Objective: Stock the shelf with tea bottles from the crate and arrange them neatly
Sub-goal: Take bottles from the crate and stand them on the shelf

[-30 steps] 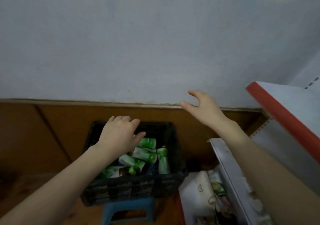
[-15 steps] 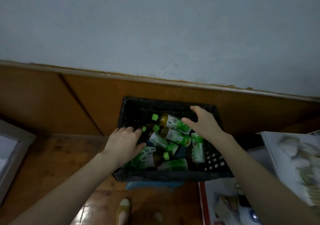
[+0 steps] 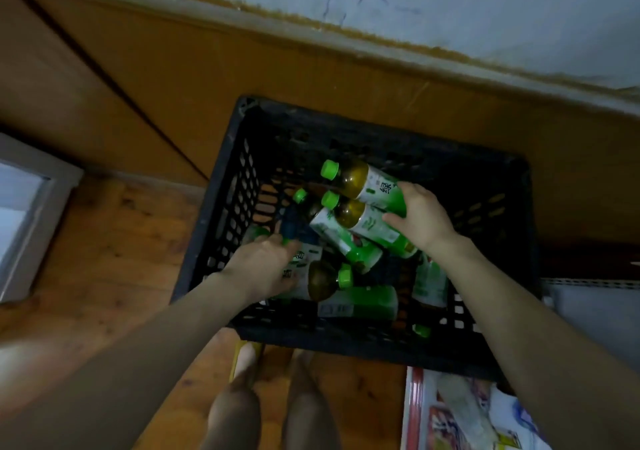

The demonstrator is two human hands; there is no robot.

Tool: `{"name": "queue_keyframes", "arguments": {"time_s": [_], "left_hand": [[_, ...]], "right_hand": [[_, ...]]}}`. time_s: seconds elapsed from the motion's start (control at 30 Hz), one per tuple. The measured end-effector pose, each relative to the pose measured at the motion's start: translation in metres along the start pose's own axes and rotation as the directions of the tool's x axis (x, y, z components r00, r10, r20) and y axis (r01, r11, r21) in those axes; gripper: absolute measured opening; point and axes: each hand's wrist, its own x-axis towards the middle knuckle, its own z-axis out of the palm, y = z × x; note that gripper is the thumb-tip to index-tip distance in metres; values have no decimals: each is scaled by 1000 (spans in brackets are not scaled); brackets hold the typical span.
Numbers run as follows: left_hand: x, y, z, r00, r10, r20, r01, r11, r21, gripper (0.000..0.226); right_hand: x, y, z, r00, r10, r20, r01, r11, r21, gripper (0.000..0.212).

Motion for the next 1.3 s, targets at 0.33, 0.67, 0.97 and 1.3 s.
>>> {"name": "queue_keyframes", "arguments": {"time_s": [0.33,0.67,0.97,1.3], "left_hand": [[44,3,33,982,-6,191,24,996,-89,72],[52,2,37,978,65,197,-19,973,-229,75],[40,3,19,990,104,91,-23,776,-630,59],[-11,34,-72,960,52,-274,-247,618,-746,58]], "right_hand": [[50,15,44,984,-47,-171,21,989,-148,74],[52,22,48,979,-56,-194,47,998,-48,67],[27,27,35,976,73,-204,-33,981,193,54],[-56,10,-43,938,209,-278,-57,880,472,58]]}}
